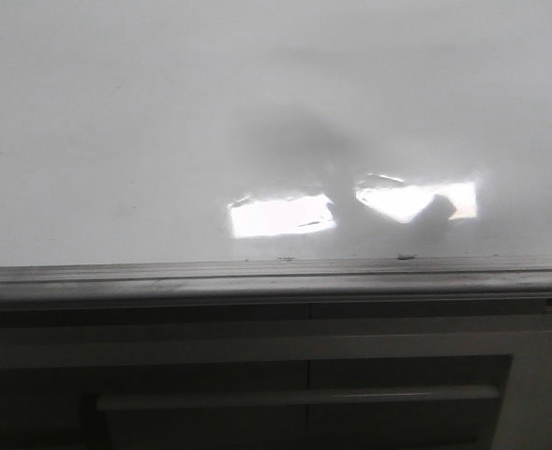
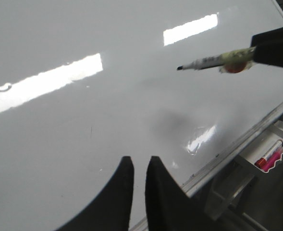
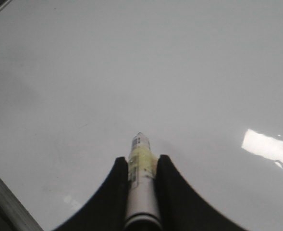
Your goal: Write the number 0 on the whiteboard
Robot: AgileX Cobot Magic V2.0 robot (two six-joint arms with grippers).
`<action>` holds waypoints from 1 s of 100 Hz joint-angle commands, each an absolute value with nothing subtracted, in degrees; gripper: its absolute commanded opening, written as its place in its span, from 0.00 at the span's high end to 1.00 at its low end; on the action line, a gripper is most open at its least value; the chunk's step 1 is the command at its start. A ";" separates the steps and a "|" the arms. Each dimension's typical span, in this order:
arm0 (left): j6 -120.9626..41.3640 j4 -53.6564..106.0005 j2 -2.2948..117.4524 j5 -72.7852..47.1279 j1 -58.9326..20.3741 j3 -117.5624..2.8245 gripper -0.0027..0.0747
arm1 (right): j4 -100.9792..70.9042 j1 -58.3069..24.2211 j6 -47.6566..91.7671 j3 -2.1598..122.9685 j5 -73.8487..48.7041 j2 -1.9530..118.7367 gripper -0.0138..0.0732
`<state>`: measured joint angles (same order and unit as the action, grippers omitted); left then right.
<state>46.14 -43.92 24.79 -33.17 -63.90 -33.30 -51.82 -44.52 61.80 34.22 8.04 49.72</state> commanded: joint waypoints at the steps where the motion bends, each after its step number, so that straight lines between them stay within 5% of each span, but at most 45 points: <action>1: 49.32 -48.28 25.06 -29.09 -63.95 -34.71 0.98 | -51.46 -44.15 61.69 37.33 11.47 53.05 0.90; 56: 51.21 -49.44 25.06 -29.09 -63.95 -34.71 0.98 | -54.28 -44.01 61.69 39.14 15.84 61.16 0.90; 100: 51.21 -49.44 25.06 -29.09 -63.95 -34.71 0.98 | -54.54 -44.01 61.69 41.62 7.35 66.19 0.90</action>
<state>50.63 -47.64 24.79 -32.43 -63.90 -33.30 -54.92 -44.38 61.69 39.99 8.25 66.35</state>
